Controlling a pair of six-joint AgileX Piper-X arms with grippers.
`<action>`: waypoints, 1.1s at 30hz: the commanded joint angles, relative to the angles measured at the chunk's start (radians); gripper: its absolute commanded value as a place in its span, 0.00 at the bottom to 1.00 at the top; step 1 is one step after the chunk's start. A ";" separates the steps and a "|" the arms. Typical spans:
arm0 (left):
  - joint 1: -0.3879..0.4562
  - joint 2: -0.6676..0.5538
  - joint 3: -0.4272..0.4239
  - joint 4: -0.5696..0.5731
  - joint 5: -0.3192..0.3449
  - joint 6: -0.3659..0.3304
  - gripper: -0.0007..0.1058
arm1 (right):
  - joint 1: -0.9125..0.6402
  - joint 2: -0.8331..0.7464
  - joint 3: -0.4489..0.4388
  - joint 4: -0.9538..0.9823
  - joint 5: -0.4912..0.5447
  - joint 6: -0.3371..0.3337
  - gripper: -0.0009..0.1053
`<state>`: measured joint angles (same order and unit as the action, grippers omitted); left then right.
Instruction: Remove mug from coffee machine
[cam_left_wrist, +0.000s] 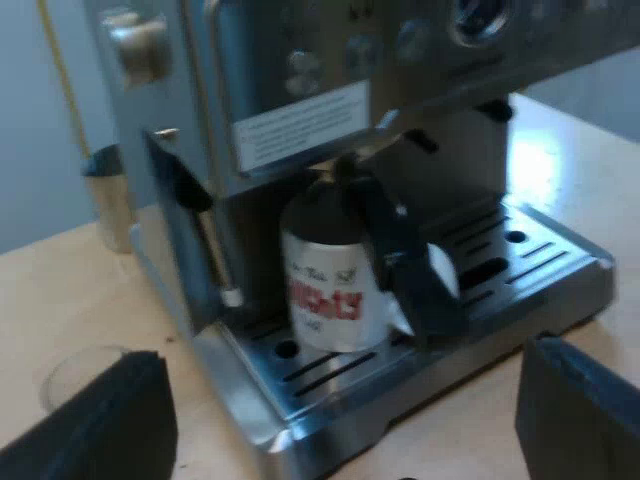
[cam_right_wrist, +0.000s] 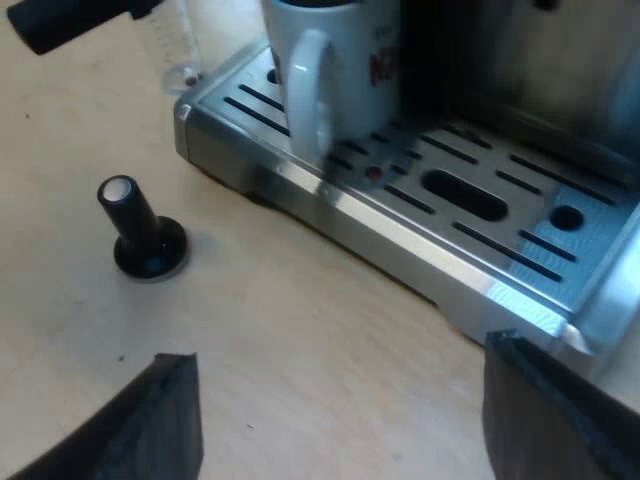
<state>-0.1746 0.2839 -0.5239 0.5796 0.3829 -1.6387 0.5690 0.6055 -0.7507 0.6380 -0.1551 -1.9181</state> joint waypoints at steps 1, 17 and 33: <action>-0.005 0.000 0.041 -0.054 0.081 0.002 0.68 | 0.051 0.056 -0.011 -0.060 0.037 0.004 0.59; -0.005 0.003 0.220 -0.180 0.101 -0.048 0.68 | 0.182 0.290 0.097 -0.446 0.150 0.142 0.59; -0.005 0.003 0.223 -0.182 0.101 -0.047 0.68 | 0.227 0.421 0.112 -0.628 0.249 0.196 0.59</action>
<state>-0.1746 0.2878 -0.2997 0.4138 0.4778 -1.6761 0.7939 1.0227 -0.6423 0.0352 0.0924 -1.7225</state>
